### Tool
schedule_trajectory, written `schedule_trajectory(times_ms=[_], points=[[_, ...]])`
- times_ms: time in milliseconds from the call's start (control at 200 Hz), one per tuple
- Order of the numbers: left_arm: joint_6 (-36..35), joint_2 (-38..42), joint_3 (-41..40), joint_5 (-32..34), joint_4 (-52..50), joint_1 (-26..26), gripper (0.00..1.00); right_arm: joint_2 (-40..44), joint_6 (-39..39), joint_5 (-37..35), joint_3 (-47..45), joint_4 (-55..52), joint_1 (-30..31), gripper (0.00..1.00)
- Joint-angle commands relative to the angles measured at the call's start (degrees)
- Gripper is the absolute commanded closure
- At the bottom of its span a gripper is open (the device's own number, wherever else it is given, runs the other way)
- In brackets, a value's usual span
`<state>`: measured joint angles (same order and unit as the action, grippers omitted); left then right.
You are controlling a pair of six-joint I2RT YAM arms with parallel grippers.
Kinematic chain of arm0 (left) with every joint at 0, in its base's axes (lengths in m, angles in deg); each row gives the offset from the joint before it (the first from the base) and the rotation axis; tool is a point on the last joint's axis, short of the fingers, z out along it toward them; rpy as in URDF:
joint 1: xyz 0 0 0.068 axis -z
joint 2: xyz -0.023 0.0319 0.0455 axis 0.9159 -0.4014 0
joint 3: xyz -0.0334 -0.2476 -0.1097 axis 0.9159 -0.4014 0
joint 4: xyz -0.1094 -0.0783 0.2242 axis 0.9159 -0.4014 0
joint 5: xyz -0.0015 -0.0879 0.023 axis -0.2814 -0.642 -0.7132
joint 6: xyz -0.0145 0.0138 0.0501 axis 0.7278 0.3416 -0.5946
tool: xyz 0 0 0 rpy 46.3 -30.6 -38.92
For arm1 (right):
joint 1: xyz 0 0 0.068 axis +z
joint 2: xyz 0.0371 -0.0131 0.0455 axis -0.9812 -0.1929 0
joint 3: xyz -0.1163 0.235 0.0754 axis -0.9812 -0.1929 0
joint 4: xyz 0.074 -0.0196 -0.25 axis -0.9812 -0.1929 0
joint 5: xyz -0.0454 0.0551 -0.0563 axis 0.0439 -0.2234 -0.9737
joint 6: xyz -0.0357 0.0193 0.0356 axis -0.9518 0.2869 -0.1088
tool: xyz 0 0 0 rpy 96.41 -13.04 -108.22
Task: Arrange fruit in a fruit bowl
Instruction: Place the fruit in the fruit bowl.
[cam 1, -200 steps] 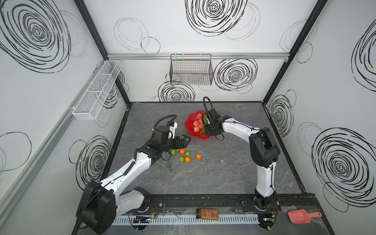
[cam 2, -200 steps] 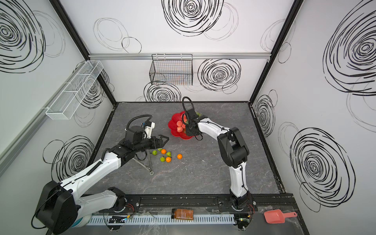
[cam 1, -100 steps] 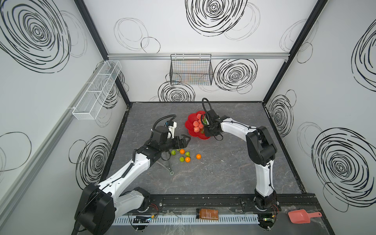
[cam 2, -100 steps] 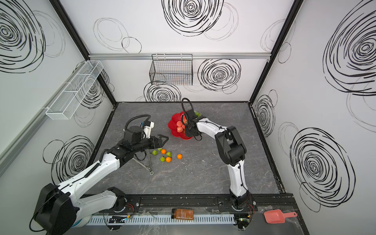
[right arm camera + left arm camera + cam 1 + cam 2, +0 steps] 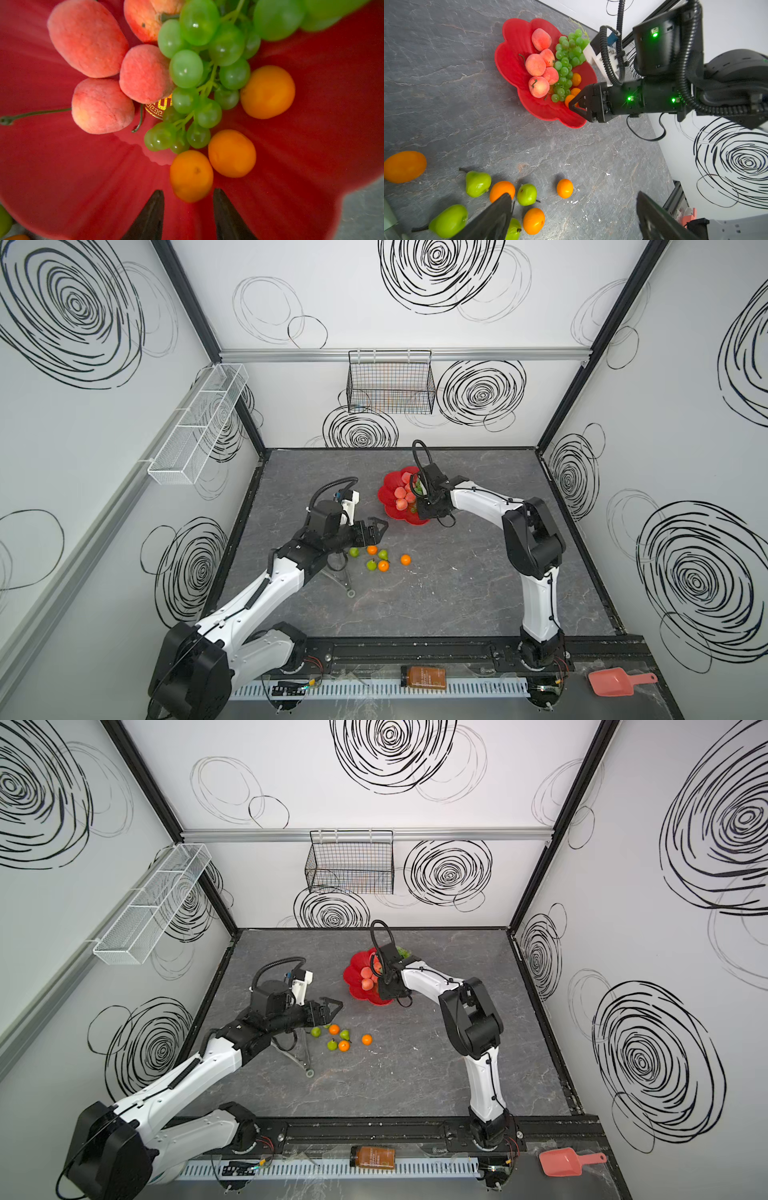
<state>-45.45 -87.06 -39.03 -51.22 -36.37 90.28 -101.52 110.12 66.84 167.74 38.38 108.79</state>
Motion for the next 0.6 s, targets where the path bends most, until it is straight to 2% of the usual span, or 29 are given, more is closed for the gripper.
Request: schedule_trajectory(times_ms=[0,365,595], points=[[0.1,2.0,-0.8,0.8,1.2,-0.5,0.04,2.0,-0.3,-0.3,1.7,-1.7,-0.4,0.55],[0.5,6.2,-3.7,1.7,-0.9,-0.2,0.04,9.5,0.9,1.4,-1.6,0.4,-0.6,0.46],[-0.4,9.3,-4.2,2.4,-4.7,-0.1,0.04,16.3,1.4,2.5,-7.0,2.5,-0.4,0.47]])
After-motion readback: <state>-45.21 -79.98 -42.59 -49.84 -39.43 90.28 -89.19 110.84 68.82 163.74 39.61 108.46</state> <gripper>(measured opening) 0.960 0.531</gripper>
